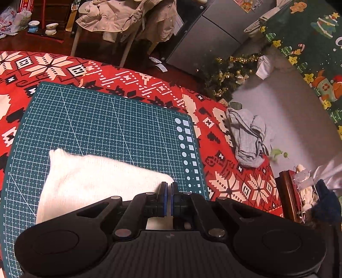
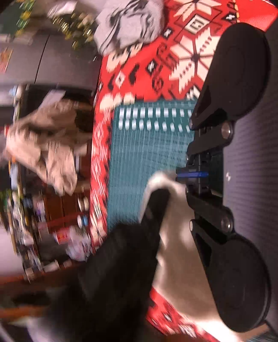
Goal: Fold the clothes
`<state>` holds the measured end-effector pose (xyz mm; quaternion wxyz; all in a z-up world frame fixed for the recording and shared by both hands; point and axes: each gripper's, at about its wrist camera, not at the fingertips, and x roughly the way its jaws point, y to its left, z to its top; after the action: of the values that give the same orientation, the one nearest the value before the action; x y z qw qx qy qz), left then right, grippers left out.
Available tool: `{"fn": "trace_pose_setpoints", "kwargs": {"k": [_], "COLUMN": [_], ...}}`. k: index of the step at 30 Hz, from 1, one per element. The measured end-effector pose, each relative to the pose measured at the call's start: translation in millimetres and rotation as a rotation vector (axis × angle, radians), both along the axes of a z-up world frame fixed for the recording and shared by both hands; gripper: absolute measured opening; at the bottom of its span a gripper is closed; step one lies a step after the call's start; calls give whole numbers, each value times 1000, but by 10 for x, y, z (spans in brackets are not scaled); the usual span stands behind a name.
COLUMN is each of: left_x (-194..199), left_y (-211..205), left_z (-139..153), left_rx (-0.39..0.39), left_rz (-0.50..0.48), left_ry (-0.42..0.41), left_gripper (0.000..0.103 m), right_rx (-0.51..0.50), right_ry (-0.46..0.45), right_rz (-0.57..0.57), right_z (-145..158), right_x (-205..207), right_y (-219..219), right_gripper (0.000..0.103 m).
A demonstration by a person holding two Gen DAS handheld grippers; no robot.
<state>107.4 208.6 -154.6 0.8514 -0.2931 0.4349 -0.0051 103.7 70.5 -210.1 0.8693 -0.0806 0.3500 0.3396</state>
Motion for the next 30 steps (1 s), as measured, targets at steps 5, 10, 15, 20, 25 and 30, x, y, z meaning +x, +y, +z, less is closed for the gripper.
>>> {"fn": "trace_pose_setpoints", "kwargs": {"k": [5,10,15,20,25,30], "left_x": [30,-17,-274,-540,-767,-969], "left_y": [35,79,59,22,-27,-76], "left_z": [-10,-20,-32,-54,-63,-85], "left_rx": [-21,-52,-78,-96,-106,-105], "left_rz": [3,7,-17,-19,-16,-36], "left_ry": [-2,3,8,20,31,48], "left_gripper": [2,2,2,2,2,2], "right_rx": [11,-22,-48,18,-31,-54], "right_ry": [5,4,2,-39,-25,-21], "right_rz": [-14,29,111,17,120,176], "right_z": [3,11,-7,38,39,84], "right_x": [8,-179,-536,-413,-711,-1014], "right_y": [-6,-29,-186,-166,-187,-317], "right_gripper": [1,1,1,3,2,3]}}
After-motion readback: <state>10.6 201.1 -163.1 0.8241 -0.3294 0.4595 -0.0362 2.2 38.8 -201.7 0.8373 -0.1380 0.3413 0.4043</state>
